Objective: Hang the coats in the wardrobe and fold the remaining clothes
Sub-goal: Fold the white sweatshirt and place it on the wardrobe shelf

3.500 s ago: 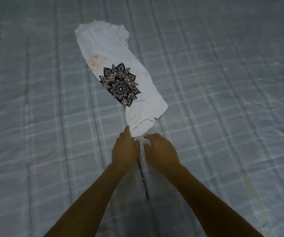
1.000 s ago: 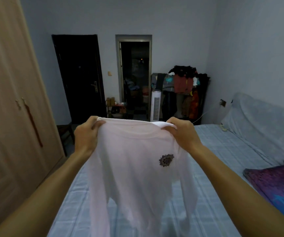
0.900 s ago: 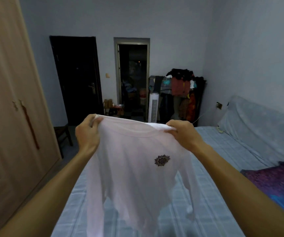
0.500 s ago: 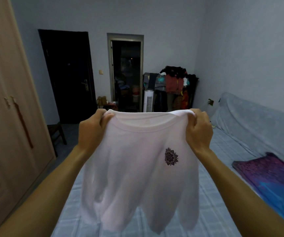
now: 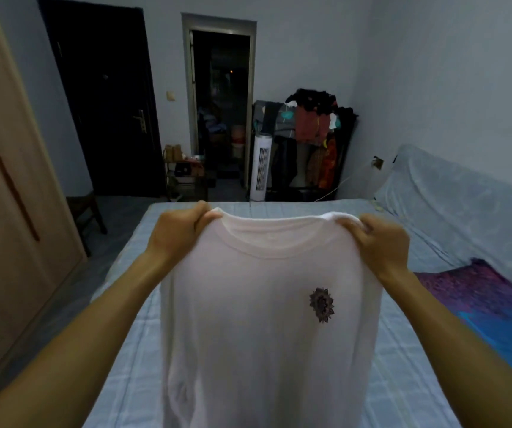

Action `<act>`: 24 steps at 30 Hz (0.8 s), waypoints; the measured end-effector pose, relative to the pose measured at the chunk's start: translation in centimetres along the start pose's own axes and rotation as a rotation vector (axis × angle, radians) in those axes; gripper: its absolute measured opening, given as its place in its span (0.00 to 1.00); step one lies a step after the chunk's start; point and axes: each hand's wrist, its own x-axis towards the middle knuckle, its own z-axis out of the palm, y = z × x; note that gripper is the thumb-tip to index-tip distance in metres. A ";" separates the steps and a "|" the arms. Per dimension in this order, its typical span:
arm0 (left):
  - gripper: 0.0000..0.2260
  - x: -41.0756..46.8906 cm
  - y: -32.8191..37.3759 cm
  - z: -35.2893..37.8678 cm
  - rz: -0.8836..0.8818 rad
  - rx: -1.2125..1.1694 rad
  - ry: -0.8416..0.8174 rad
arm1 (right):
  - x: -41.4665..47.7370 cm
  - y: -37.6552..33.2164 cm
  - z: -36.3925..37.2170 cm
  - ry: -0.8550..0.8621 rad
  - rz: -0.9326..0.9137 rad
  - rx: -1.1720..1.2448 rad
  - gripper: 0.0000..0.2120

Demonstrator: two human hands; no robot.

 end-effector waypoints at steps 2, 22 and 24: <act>0.25 -0.1 -1.5 2.9 -0.035 0.030 -0.075 | -0.4 2.4 2.2 -0.134 0.014 -0.017 0.29; 0.18 -3.5 -17.9 49.6 -0.316 0.187 -0.471 | -13.3 22.3 45.1 -0.549 0.500 0.124 0.16; 0.23 -10.5 -18.2 51.2 -0.412 0.156 -0.628 | -19.1 22.7 45.7 -0.674 0.513 0.120 0.17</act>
